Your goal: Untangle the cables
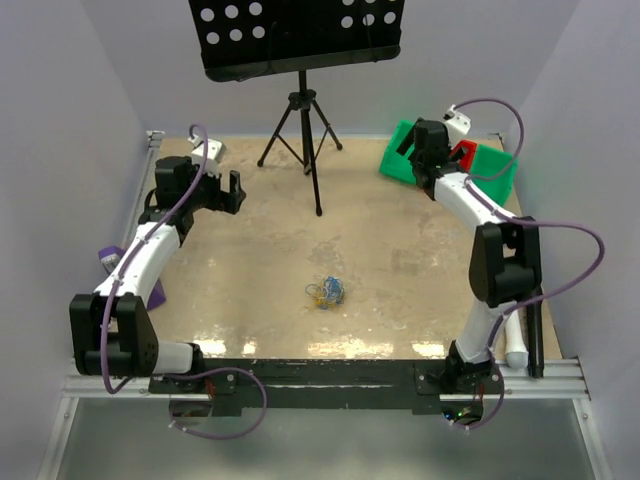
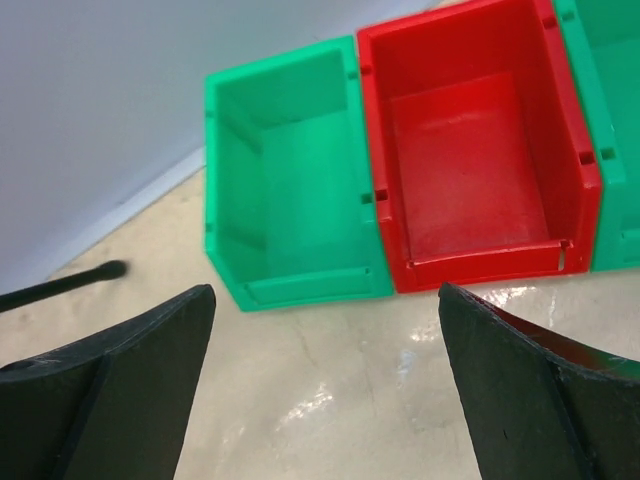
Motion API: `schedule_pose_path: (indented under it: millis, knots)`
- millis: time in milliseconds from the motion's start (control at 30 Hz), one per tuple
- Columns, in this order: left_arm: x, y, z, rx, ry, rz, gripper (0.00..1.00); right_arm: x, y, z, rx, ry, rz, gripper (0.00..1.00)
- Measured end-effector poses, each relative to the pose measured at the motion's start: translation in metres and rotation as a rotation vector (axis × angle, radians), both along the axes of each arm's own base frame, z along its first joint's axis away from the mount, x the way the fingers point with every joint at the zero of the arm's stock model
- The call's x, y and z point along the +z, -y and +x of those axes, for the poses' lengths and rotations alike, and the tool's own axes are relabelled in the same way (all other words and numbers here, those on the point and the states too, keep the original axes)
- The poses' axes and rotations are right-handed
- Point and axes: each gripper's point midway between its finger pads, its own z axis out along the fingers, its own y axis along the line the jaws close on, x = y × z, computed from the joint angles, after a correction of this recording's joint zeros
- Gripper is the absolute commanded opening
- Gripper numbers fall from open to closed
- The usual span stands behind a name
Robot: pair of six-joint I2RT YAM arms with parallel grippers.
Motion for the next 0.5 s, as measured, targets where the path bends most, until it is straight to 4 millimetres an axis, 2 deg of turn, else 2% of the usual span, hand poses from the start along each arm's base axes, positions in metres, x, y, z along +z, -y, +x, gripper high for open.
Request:
schedule_pose_path:
  millis: [167, 300, 400, 500]
  knots:
    - [-0.021, 0.008, -0.001, -0.039, -0.057, 0.015, 1.00, -0.044, 0.009, 0.017, -0.068, -0.111, -0.049, 0.98]
    - [-0.025, 0.010, 0.000, -0.050, -0.062, 0.026, 1.00, -0.074, 0.018, 0.013, -0.102, -0.189, -0.065, 0.98]
    - [-0.030, 0.011, 0.000, -0.057, -0.072, 0.031, 1.00, -0.079, 0.030, 0.015, -0.136, -0.203, -0.070, 0.96]
    - [-0.037, 0.012, 0.000, -0.067, -0.090, 0.026, 1.00, -0.071, 0.039, 0.030, -0.168, -0.181, -0.072, 0.94]
